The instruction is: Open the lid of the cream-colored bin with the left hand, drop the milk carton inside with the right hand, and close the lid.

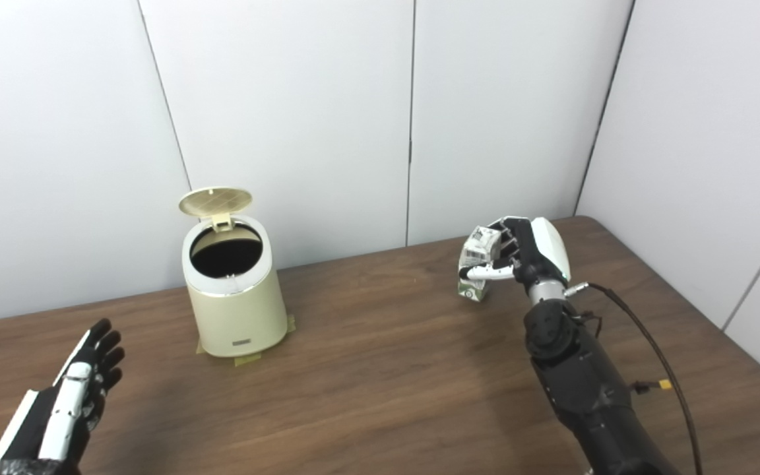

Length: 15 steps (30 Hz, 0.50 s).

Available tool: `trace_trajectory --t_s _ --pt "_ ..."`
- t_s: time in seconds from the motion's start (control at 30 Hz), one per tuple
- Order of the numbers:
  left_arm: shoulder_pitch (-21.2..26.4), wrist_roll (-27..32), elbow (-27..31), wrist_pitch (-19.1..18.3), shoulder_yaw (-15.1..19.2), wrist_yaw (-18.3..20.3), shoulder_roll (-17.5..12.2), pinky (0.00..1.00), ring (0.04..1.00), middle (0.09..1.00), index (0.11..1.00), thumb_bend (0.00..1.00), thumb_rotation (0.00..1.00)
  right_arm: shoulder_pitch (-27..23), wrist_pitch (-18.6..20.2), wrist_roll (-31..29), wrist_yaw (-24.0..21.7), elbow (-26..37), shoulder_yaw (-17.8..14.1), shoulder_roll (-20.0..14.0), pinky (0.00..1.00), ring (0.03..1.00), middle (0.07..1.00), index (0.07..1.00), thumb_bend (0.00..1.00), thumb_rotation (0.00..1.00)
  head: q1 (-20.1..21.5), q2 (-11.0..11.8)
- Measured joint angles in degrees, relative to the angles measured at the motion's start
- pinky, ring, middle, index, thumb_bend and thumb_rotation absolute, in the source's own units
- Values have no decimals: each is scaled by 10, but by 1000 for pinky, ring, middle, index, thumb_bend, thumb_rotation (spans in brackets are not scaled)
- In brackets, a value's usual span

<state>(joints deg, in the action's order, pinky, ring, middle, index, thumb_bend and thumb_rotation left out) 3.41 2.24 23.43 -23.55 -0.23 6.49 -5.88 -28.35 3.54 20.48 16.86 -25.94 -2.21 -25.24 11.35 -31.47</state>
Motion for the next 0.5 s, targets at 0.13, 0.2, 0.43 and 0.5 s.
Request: trace_trajectory --t_s 0.13,0.2,0.43,0.5 --pt "-16 -6 -3 4 -6 -2 9 973 967 974 1000 403 924 8 5 -10 -5 76 -9 16 316 376 492 508 517 0 -19 3" --pt "-22 -6 -6 9 -4 -5 15 992 972 973 1000 403 942 12 5 -14 -15 113 -8 29 313 371 485 508 517 0 -29 4" --pt "-24 -2 -6 21 16 -19 25 1000 985 981 1000 421 952 17 18 -9 -57 230 17 79 344 388 499 514 517 0 -44 16" --pt "-24 -3 -9 22 15 -20 25 1000 982 978 1000 431 944 12 20 -8 -64 240 21 90 342 388 494 516 517 0 -56 18"
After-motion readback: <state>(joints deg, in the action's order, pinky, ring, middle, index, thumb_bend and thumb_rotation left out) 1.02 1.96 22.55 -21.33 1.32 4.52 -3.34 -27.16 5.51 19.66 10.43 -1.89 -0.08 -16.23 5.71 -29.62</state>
